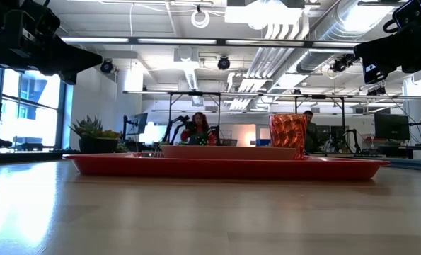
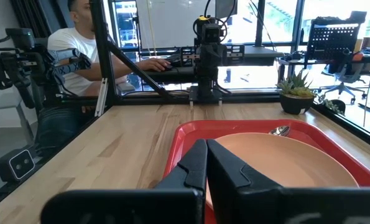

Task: Pick and place plate/cup/fork/spoon on tray
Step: Return to Home Position

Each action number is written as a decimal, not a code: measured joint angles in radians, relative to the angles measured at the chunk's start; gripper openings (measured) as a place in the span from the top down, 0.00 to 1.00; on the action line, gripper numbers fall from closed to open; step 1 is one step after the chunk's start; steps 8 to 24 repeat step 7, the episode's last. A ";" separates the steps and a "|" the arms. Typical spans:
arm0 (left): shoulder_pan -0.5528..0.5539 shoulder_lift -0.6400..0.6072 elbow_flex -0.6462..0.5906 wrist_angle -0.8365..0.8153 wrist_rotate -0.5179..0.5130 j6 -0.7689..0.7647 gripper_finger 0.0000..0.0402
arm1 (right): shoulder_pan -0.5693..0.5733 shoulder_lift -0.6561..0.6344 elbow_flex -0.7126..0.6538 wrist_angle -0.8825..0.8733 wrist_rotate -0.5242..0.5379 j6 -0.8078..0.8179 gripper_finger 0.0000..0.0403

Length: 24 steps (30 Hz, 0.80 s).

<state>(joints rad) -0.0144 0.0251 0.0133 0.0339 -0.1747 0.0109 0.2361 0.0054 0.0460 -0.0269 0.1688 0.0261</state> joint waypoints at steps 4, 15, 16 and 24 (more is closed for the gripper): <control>0.000 0.000 0.000 0.000 0.000 0.000 0.99 | 0.000 0.000 0.000 0.000 0.000 0.000 1.00; 0.000 0.000 0.000 0.000 0.000 0.000 0.99 | 0.000 0.000 0.000 0.000 0.003 0.000 1.00; 0.000 0.000 0.000 0.000 0.000 0.000 0.99 | 0.000 0.000 0.000 0.000 0.003 0.000 1.00; 0.000 0.000 0.000 0.000 0.000 0.000 0.99 | 0.000 0.000 0.000 0.000 0.003 0.000 1.00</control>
